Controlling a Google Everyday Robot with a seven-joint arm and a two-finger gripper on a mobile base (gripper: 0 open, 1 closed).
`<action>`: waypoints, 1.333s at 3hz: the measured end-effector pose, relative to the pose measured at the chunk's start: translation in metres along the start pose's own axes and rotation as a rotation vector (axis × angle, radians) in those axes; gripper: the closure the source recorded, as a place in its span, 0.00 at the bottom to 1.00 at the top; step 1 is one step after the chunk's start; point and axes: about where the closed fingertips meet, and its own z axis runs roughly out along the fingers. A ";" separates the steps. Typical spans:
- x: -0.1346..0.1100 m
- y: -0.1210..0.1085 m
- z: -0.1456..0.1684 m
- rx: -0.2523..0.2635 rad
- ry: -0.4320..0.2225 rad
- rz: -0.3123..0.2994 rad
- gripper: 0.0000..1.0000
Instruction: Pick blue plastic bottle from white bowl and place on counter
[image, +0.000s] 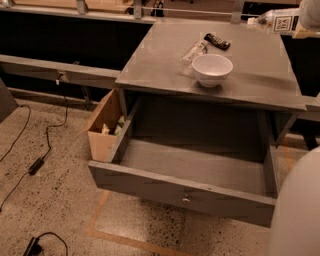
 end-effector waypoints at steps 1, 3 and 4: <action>-0.015 0.018 0.002 -0.137 -0.068 0.044 1.00; -0.020 0.051 -0.006 -0.370 -0.133 0.034 1.00; -0.014 0.088 -0.013 -0.536 -0.115 0.029 1.00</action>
Offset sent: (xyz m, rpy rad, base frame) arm -0.0156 0.0218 -0.0190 0.2391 0.4830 0.1459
